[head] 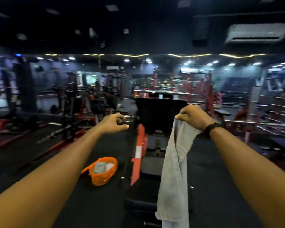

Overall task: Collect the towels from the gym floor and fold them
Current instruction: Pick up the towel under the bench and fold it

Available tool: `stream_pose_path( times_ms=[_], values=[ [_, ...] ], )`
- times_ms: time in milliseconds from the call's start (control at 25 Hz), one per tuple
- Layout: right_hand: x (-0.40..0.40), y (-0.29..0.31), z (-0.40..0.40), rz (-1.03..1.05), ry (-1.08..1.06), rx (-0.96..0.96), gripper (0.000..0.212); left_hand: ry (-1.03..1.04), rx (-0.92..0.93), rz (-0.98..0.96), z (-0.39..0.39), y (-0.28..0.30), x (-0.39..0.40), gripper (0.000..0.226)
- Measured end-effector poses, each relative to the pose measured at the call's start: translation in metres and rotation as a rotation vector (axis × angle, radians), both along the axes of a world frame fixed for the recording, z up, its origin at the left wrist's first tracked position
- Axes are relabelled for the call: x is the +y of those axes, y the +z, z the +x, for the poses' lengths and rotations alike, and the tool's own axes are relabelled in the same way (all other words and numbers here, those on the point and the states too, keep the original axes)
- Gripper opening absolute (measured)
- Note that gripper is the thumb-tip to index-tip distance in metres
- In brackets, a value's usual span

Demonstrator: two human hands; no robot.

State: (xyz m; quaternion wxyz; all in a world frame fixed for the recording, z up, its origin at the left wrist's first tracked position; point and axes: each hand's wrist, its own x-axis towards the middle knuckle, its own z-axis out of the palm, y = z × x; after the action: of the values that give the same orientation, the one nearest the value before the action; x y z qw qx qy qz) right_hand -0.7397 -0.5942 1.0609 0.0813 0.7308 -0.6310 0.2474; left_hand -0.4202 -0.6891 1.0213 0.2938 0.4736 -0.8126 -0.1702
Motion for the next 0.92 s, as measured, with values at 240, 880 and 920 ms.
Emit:
stream_pose_path(
  times_ms=[240,880,920],
  values=[
    [-0.160,-0.008,0.077,0.078,0.175,-0.020,0.030,0.251,-0.007,0.027,0.098,0.007,-0.070,0.046],
    [-0.397,-0.014,0.259,0.037,0.316,-0.087,0.016,0.461,0.007,-0.001,0.258,-0.016,-0.235,0.046],
    [-0.414,-0.013,0.271,0.024,0.314,-0.106,0.017,0.455,0.007,-0.007,0.267,-0.016,-0.253,0.046]
  ],
)
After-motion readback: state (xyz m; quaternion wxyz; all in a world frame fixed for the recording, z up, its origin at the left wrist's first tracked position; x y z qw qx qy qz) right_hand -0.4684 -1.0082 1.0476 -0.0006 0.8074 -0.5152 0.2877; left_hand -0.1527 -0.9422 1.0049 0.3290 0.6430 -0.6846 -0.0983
